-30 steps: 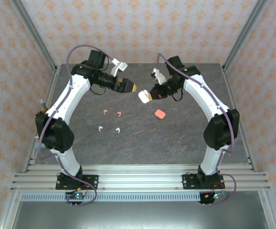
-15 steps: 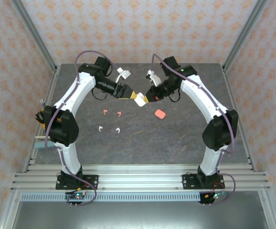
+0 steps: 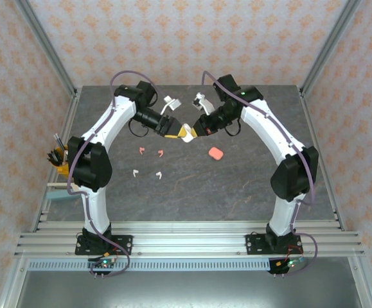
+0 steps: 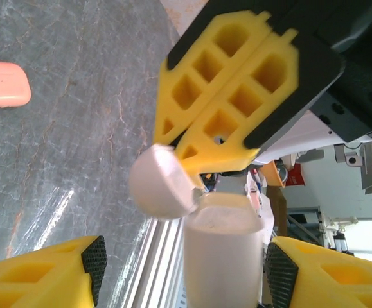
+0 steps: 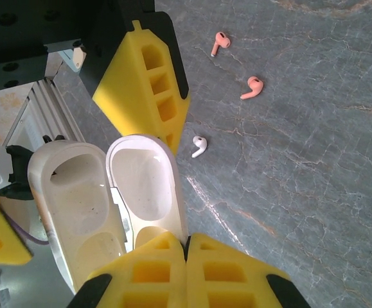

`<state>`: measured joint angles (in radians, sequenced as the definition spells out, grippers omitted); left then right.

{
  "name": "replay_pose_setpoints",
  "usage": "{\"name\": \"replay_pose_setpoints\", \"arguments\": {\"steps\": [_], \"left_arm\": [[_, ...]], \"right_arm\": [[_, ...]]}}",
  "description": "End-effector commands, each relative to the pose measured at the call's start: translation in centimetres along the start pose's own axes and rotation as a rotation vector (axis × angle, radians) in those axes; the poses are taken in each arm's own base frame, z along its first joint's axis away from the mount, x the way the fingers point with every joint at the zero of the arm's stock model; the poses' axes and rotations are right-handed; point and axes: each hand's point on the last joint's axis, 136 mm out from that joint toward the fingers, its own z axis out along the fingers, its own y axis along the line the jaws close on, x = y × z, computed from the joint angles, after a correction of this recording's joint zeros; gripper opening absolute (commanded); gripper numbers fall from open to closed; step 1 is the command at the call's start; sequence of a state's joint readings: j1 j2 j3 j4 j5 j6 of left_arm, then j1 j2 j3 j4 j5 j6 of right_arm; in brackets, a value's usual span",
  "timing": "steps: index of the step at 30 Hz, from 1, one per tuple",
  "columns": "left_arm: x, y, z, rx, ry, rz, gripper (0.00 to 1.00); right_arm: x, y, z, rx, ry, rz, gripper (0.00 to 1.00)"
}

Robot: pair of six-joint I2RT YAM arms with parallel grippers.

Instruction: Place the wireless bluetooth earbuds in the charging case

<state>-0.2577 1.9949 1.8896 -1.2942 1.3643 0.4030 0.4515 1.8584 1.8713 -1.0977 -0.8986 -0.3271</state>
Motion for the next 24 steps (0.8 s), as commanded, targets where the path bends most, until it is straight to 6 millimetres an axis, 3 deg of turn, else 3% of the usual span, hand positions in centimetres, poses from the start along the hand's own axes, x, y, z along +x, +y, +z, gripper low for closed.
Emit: {"name": "replay_pose_setpoints", "arguments": {"steps": [1,10,17,24], "left_arm": [[0.2,-1.1,0.4,0.04,0.018,0.007,0.66],[0.9,-2.1,0.7,0.124,0.034,0.001,0.53],[1.2,-3.2,0.5,0.193,0.057,0.014,0.5],[1.1,-3.0,0.7,0.211,0.058,-0.004,0.45]], "right_arm": [[-0.4,0.8,-0.3,-0.018,0.001,-0.031,0.0],[-0.1,0.7,-0.2,-0.018,0.02,-0.035,0.0],[0.1,0.7,-0.1,-0.021,0.029,-0.037,0.0],[0.2,0.6,0.0,-0.017,0.036,-0.033,0.0]]}}
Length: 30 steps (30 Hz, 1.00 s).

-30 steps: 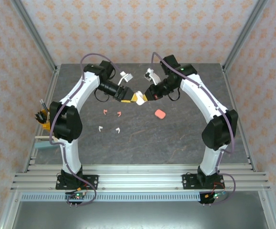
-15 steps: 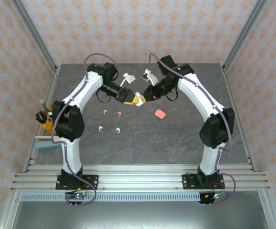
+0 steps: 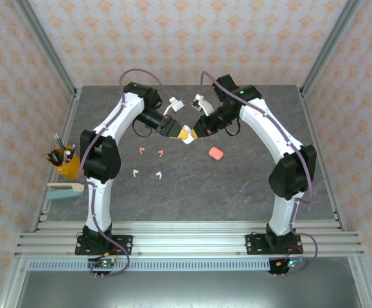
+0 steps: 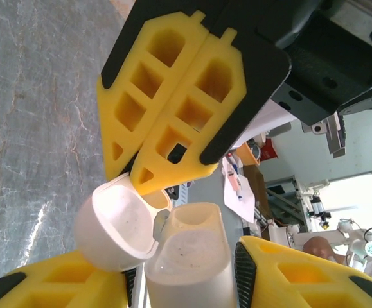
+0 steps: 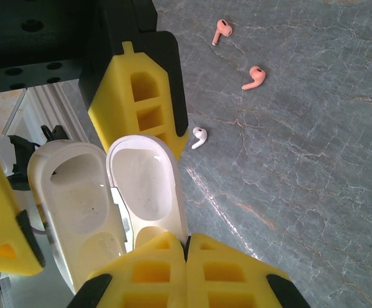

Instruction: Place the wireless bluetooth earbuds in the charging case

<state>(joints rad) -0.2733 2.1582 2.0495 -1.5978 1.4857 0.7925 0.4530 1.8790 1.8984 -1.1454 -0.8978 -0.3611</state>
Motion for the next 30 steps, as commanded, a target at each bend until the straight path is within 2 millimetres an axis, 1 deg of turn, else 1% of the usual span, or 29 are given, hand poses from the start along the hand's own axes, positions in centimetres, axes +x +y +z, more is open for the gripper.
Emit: {"name": "replay_pose_setpoints", "arguments": {"steps": [1,5,10,16,20,23,24,25,27,28,30], "left_arm": [[0.8,-2.6,0.0,0.054,0.011,-0.104,0.44],[0.8,-2.6,0.0,0.054,0.012,-0.105,0.42],[0.8,-2.4,0.1,0.056,0.013,-0.109,0.35],[0.8,-2.3,0.1,0.056,0.014,-0.112,0.3],[0.7,-2.2,0.1,0.055,0.014,-0.112,0.22],[0.7,-2.3,0.0,0.057,0.011,-0.108,0.09],[0.6,-2.4,0.0,0.057,0.01,-0.103,0.04],[0.6,-2.4,0.0,0.057,0.008,-0.099,0.0],[0.4,-2.7,-0.2,0.06,-0.003,-0.085,0.0],[0.3,-2.8,-0.5,0.061,-0.015,-0.079,0.0],[-0.1,-3.3,-1.4,0.059,-0.047,-0.05,0.0]], "right_arm": [[-0.2,0.5,-0.1,-0.012,0.005,-0.024,0.0],[-0.3,0.4,0.0,-0.013,0.004,-0.022,0.0],[-0.5,0.4,0.1,-0.013,0.001,-0.02,0.0],[-0.6,0.4,0.2,-0.017,-0.002,-0.018,0.0],[-0.7,0.4,0.2,-0.019,-0.002,-0.018,0.0],[-0.9,0.3,0.1,-0.006,-0.009,-0.014,0.0],[-1.0,0.1,0.0,0.012,-0.019,-0.01,0.02],[-1.3,-0.1,-0.2,0.031,-0.032,-0.01,0.08],[-2.0,-0.7,-1.0,0.089,-0.076,-0.002,0.28],[-2.5,-0.9,-1.7,0.117,-0.103,0.007,0.36],[-3.1,-1.5,-3.6,0.14,-0.161,0.044,0.46]]}}
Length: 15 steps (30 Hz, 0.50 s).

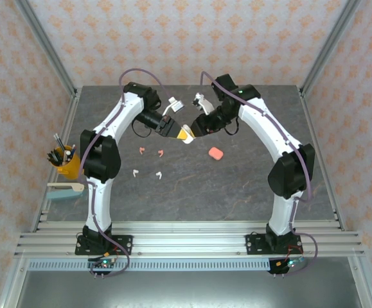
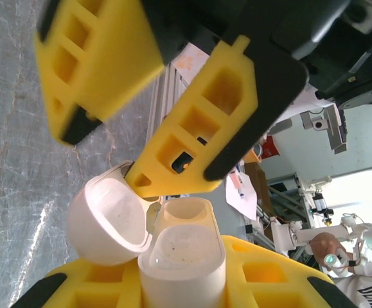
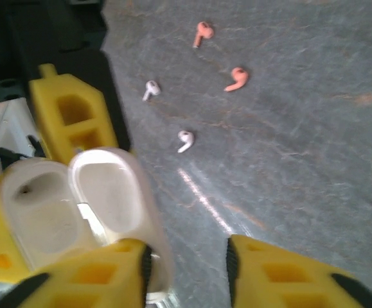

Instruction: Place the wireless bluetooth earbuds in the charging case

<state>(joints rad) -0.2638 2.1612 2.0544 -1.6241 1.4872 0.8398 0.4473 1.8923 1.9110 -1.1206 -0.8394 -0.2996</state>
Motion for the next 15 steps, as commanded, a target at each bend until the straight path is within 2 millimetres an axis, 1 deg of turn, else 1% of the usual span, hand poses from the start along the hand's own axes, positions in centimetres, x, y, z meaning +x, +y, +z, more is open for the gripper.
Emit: {"name": "replay_pose_setpoints", "arguments": {"steps": [1,4,6,10,15], "left_arm": [[-0.6,-3.6,-1.8,0.059,-0.074,-0.053,0.0],[-1.9,-5.0,-4.7,0.059,-0.182,0.006,0.0],[-2.7,-5.9,-6.3,0.058,-0.24,0.039,0.0],[-3.7,-7.0,-8.0,0.051,-0.296,0.086,0.0],[-3.6,-7.4,-8.9,0.017,-0.301,0.116,0.0]], "right_arm": [[-2.9,-0.4,-4.7,0.075,-0.188,0.026,0.5],[-3.5,-1.2,-7.5,0.086,-0.303,0.107,0.56],[-3.4,-1.7,-8.9,0.101,-0.36,0.157,0.57],[-2.5,-2.5,-9.4,0.151,-0.405,0.264,0.58],[-1.3,-3.0,-8.8,0.143,-0.443,0.369,0.58]]}}
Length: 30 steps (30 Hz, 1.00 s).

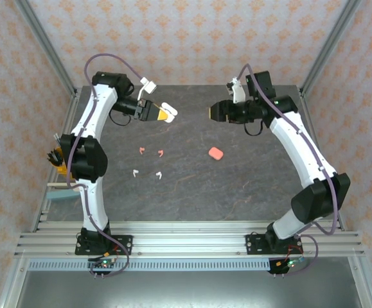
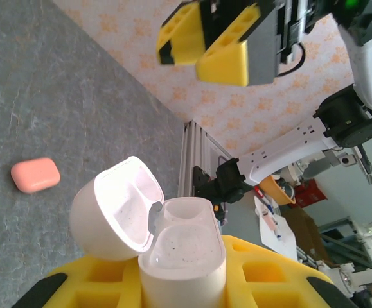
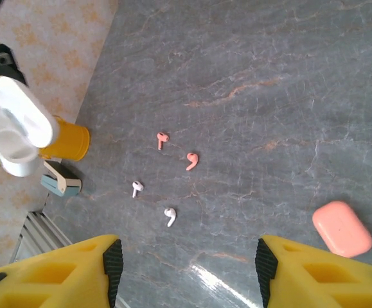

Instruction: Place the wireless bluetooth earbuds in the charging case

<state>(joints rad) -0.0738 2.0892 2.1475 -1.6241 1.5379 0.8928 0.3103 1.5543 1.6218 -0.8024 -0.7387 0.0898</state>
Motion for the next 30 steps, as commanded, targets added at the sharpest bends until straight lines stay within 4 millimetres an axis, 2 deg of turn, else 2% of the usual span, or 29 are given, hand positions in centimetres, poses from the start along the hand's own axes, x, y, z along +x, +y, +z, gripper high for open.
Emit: {"name": "replay_pose_setpoints", "arguments": {"steps": [1,5,10,13,16,19,20,21,22,23,24,26,27,30], "left_arm": [[-1.4,-4.8,-0.7,0.094,-0.089,-0.067,0.0],[-1.1,-4.9,-0.9,0.072,-0.074,-0.057,0.0],[-1.8,-5.4,-0.5,0.118,-0.108,-0.055,0.0],[-2.0,-5.6,1.5,0.155,-0.065,-0.069,0.0],[-2.4,-5.8,4.8,0.206,0.003,-0.067,0.0],[-2.0,-5.2,8.3,0.207,0.106,-0.059,0.0],[-1.6,-4.8,9.5,0.176,0.159,-0.055,0.0],[-1.1,-3.3,10.9,0.093,0.223,-0.076,0.0],[-1.2,-0.6,12.1,-0.057,0.262,-0.108,0.0],[-2.1,2.7,13.2,-0.281,0.249,-0.1,0.0],[-3.7,3.6,13.9,-0.384,0.177,-0.023,0.0],[-7.1,3.7,13.5,-0.43,-0.008,0.021,0.0],[-7.9,3.5,13.0,-0.431,-0.041,0.014,0.0],[-8.2,3.9,12.6,-0.516,-0.024,0.034,0.0]], "right_arm": [[-0.4,-0.9,0.5,0.025,-0.064,0.115,0.58],[-0.2,-1.3,0.8,0.03,-0.09,0.173,0.58],[-0.6,-2.1,1.0,0.076,-0.111,0.226,0.58],[-0.8,-2.9,0.9,0.121,-0.131,0.247,0.58],[-0.7,-3.6,0.7,0.163,-0.142,0.263,0.58],[-0.7,-4.6,0.0,0.225,-0.163,0.277,0.58],[-0.6,-4.9,-0.4,0.247,-0.171,0.281,0.58],[-0.6,-5.3,-0.9,0.265,-0.183,0.286,0.58],[-0.5,-5.6,-1.2,0.278,-0.19,0.291,0.58],[-0.4,-6.1,-1.6,0.296,-0.201,0.298,0.58],[-0.5,-6.4,-2.1,0.31,-0.214,0.305,0.58],[-0.5,-7.2,-3.0,0.338,-0.231,0.324,0.59],[-0.5,-7.6,-3.6,0.349,-0.242,0.337,0.59],[-0.4,-8.3,-4.9,0.365,-0.259,0.362,0.59]]}}
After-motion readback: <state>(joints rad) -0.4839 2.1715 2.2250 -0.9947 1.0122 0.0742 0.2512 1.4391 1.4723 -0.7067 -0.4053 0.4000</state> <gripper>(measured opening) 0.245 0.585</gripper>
